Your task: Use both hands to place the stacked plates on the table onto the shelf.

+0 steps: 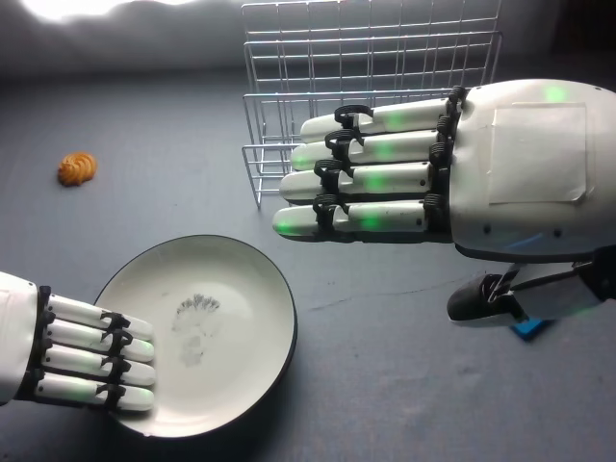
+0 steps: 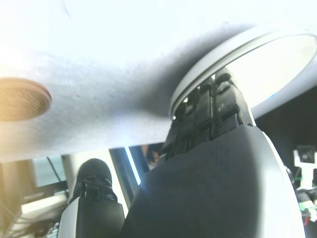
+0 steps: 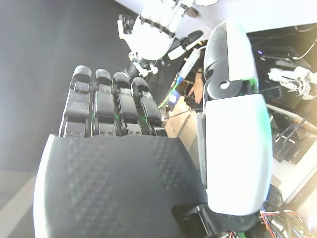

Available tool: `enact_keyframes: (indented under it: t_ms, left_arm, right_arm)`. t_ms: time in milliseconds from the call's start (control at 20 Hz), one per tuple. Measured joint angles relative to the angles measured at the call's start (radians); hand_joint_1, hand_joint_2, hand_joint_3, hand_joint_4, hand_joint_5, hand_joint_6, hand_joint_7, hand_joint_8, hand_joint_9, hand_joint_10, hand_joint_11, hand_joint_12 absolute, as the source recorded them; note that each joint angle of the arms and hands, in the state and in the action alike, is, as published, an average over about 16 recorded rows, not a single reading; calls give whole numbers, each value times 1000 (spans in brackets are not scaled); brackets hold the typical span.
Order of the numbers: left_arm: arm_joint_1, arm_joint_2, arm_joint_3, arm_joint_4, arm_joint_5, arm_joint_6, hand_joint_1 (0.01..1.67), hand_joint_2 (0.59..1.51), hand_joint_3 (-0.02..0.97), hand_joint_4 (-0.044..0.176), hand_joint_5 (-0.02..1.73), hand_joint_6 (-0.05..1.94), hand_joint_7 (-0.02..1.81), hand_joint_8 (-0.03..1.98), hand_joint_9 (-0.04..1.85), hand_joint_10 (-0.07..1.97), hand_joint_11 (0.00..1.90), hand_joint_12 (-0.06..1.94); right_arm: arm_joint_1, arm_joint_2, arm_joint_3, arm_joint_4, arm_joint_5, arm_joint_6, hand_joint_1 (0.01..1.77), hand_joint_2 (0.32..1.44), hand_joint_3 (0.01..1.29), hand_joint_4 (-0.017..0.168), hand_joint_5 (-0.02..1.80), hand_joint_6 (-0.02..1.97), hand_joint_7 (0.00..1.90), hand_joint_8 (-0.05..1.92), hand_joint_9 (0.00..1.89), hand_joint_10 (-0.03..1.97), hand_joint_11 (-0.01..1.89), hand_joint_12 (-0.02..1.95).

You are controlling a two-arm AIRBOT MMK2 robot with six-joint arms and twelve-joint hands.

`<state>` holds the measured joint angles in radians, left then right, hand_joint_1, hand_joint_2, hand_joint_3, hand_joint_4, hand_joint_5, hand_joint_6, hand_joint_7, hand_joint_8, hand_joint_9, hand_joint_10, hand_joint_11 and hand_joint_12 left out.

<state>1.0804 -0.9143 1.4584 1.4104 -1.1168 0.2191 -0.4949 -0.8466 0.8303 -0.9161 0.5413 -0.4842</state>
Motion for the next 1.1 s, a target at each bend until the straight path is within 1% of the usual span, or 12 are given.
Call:
enact_keyframes:
  t_ms: [500, 850, 1100]
  left_arm:
    - [1, 18, -90, -41, 73, -13, 16, 1116, 15, -9, -10, -29, -12, -5, -11, -6, 17, -12]
    - [-12, 29, -161, -74, 130, -15, 16, 1117, 14, -9, -11, -30, -14, -8, -12, -9, 17, -19]
    - [-27, 33, -215, -106, 173, -15, 16, 1119, 14, -9, -13, -31, -15, -9, -13, -9, 17, -16]
  right_arm:
    - [-1, -4, 0, 0, 0, -11, 995, 1002, 14, 6, 21, 18, 13, 13, 23, 3, 21, 1]
    - [-3, -10, 0, 2, -2, -29, 994, 1005, 14, 5, 21, 19, 13, 12, 22, 2, 21, 0]
    - [-8, -29, 9, 20, -10, -66, 997, 1008, 14, 5, 21, 19, 13, 12, 22, 2, 21, 0]
